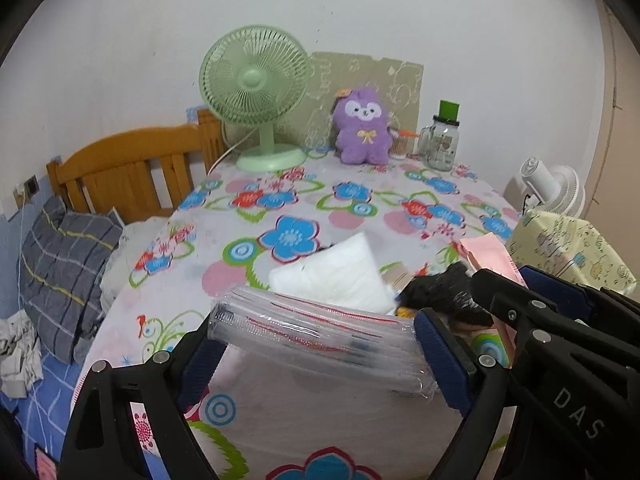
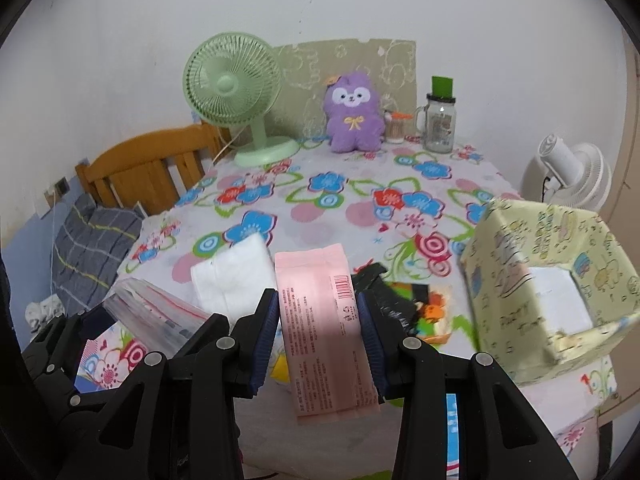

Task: Organize soft objects
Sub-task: 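Lift and carry the clear bag and pink slip toward the patterned box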

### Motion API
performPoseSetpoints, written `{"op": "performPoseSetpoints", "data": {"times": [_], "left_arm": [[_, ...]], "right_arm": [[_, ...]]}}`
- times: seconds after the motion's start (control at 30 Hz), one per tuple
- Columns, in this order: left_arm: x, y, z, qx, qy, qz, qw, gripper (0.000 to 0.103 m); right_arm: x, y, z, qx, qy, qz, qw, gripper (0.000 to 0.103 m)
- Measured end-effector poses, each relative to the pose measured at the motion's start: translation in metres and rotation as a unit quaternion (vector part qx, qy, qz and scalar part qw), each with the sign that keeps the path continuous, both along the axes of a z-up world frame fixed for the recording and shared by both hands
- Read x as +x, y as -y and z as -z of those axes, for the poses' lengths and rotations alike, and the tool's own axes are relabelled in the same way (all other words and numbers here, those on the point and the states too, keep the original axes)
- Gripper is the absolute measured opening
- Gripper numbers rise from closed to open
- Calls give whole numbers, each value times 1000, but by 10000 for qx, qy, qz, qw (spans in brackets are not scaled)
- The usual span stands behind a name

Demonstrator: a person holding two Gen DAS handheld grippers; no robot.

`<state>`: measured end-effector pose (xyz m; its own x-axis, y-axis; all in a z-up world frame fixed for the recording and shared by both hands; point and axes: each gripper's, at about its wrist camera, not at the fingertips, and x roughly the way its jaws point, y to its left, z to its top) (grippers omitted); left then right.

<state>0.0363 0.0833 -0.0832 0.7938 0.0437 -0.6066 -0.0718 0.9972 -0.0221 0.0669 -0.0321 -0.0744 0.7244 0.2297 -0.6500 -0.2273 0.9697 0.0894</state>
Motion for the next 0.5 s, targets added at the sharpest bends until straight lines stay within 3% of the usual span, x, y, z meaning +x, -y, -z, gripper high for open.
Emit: {"op": "performPoseSetpoints", "data": {"times": [0.5], "left_arm": [[1, 53, -43, 204, 348, 246, 9989, 92]], "right_arm": [[-1, 51, -41, 136, 318, 289, 9990, 44]]}}
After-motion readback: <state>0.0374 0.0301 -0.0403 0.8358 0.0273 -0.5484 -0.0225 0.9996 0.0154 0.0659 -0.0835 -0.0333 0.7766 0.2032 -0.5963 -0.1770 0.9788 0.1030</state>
